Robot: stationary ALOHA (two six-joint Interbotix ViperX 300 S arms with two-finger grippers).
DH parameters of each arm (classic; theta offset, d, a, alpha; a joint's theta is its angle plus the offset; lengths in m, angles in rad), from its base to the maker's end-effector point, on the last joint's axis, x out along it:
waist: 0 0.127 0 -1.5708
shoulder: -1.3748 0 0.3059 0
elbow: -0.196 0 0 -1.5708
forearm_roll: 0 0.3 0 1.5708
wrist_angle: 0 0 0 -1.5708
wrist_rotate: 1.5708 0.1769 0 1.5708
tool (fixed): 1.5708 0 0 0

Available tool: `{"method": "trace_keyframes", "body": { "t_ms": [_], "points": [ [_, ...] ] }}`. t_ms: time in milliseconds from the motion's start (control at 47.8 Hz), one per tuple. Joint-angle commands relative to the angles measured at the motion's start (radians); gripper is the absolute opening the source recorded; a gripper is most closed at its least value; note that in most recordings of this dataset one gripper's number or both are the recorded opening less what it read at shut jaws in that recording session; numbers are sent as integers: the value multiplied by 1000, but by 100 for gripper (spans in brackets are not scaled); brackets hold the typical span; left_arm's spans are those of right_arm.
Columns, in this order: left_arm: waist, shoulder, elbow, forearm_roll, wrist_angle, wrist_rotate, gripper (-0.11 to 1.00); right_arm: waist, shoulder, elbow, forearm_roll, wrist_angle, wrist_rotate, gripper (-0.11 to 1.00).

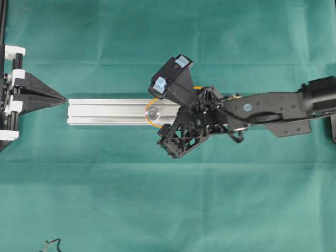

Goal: Hook the rubber onto the shaft.
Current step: 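Open the right gripper, release the band, and withdraw rightward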

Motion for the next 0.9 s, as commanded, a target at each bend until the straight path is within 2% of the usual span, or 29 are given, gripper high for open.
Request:
{"method": "trace_keyframes", "body": {
  "t_ms": [0,461,879],
  "points": [
    [-2,3,-31,2,-6,0,0,-6,-64,-15,-5,11,-12,88],
    [-2,0,-32,2,-6,0,0,-15,-215,-15,-12,118,-51,88],
    [-2,0,-32,3,-6,0,0,-18,-225,-8,-25,124,-54,88]
  ]
}}
